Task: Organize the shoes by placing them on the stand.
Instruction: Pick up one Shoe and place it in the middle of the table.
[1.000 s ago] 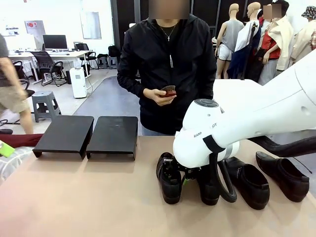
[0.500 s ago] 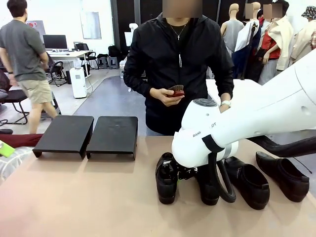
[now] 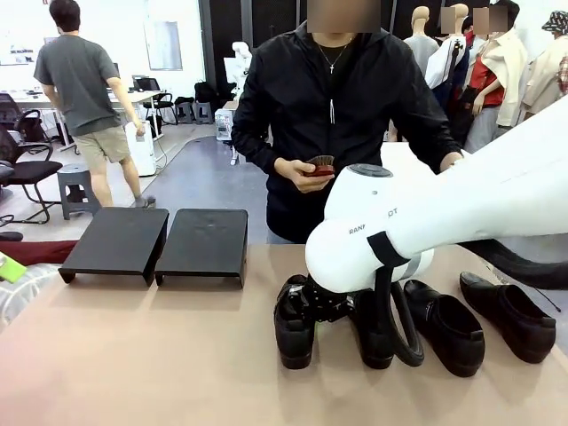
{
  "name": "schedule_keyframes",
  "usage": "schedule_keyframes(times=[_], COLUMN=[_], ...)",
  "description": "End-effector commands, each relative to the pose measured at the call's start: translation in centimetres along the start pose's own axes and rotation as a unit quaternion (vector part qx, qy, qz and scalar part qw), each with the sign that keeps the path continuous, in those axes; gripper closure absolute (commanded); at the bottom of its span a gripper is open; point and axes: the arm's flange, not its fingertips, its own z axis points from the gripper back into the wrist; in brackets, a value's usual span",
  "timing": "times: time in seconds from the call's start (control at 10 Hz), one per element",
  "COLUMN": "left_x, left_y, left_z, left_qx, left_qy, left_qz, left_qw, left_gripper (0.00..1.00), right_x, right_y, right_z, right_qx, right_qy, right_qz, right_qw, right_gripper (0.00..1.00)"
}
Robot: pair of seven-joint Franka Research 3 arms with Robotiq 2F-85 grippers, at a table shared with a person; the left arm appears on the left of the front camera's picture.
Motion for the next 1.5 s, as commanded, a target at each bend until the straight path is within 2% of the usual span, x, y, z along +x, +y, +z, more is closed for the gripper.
schedule_keyframes(times=[0.0, 0.1, 0.2, 0.3, 0.4, 0.5, 0.7, 1.1, 1.2, 1.3, 1.4], left_x=[0.0, 0.0, 0.0, 0.0, 0.0, 0.0, 0.0, 0.0, 0.0, 0.0, 0.0], left_y=[0.0, 0.0, 0.0, 0.0, 0.0, 0.0, 0.0, 0.0, 0.0, 0.0, 0.0], left_z=[0.1, 0.1, 0.1, 0.1, 0.1, 0.1, 0.1, 0.1, 0.1, 0.1, 0.1], left_qx=[-0.012, -0.012, -0.012, -0.012, -0.012, -0.012, -0.012, -0.012, -0.012, -0.012, -0.012], left_qy=[-0.006, -0.006, -0.006, -0.006, -0.006, -0.006, -0.006, -0.006, -0.006, -0.006, -0.006], left_qz=[-0.008, -0.008, -0.008, -0.008, -0.008, -0.008, -0.008, -0.008, -0.008, -0.008, -0.008], left_qw=[1.0, 1.0, 1.0, 1.0, 1.0, 1.0, 1.0, 1.0, 1.0, 1.0, 1.0], left_gripper=[0.0, 0.0, 0.0, 0.0, 0.0, 0.0, 0.0, 0.0, 0.0, 0.0, 0.0], right_x=[-4.8, -6.4, -7.5, -7.8, -7.6, -7.1, -5.1, -4.2, -4.1, -4.1, -4.1], right_y=[4.4, 7.4, 10.2, 12.5, 14.5, 16.2, 17.2, 17.4, 17.4, 17.2, 16.9], right_z=[1.4, 0.7, 0.1, -0.6, -1.3, -2.4, -4.4, -6.6, -6.6, -6.6, -6.2], right_qx=[0.013, 0.01, 0.045, 0.069, 0.087, 0.076, 0.046, 0.047, 0.047, 0.045, 0.051], right_qy=[0.001, 0.0, 0.01, -0.009, -0.008, 0.008, -0.004, 0.015, 0.013, 0.017, 0.017], right_qz=[0.027, 0.041, 0.072, 0.082, 0.106, 0.115, 0.079, 0.063, 0.063, 0.069, 0.069], right_qw=[1.0, 0.999, 0.996, 0.994, 0.991, 0.99, 0.996, 0.997, 0.997, 0.996, 0.996], right_gripper=[1.0, 1.0, 1.0, 1.0, 1.0, 1.0, 1.0, 1.0, 0.86, 0.27, 0.0])
